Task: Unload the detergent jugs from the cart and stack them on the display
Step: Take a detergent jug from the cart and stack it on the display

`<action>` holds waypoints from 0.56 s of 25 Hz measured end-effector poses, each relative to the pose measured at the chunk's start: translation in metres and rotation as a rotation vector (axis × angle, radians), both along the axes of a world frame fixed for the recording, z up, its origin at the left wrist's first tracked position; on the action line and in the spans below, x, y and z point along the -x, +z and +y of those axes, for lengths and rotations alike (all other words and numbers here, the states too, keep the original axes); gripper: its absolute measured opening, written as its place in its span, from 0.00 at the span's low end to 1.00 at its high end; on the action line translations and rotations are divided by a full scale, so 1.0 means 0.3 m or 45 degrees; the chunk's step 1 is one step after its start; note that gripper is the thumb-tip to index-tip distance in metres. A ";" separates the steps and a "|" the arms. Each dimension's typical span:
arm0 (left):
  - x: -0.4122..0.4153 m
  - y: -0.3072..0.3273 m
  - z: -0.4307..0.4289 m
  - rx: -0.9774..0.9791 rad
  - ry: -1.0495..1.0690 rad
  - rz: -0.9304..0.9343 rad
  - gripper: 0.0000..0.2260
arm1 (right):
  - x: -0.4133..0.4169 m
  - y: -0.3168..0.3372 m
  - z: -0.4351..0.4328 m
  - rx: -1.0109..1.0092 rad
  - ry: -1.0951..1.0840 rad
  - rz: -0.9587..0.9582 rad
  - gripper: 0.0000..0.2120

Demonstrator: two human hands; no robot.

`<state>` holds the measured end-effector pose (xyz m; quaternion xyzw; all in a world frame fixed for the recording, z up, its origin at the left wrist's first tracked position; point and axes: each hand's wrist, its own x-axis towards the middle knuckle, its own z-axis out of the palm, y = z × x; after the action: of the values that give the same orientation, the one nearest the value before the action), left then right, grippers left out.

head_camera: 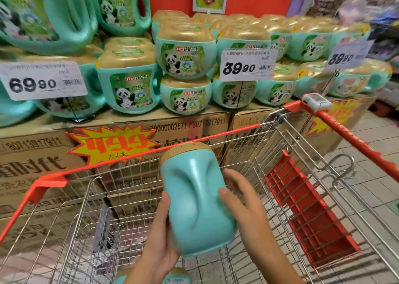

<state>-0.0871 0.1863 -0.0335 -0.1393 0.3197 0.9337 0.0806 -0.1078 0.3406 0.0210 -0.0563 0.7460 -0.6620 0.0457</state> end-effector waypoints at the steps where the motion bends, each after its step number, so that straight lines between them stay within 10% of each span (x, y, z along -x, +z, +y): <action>1: 0.002 0.002 0.005 0.064 0.028 -0.014 0.38 | -0.016 0.026 -0.006 -0.133 -0.066 0.142 0.25; 5: 0.002 0.009 0.001 0.210 0.165 0.062 0.50 | -0.065 0.064 -0.071 -0.353 0.048 0.262 0.24; 9: -0.015 0.016 -0.029 0.199 0.204 0.168 0.44 | -0.025 0.077 -0.058 0.000 -0.155 0.221 0.07; 14: -0.074 -0.016 -0.073 0.004 0.284 0.059 0.41 | -0.007 0.085 -0.024 0.402 0.055 0.053 0.13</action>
<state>-0.0650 0.1643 -0.0384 -0.1524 0.3056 0.9393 -0.0314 -0.1057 0.3333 0.0465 -0.0927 0.6321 -0.7685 0.0351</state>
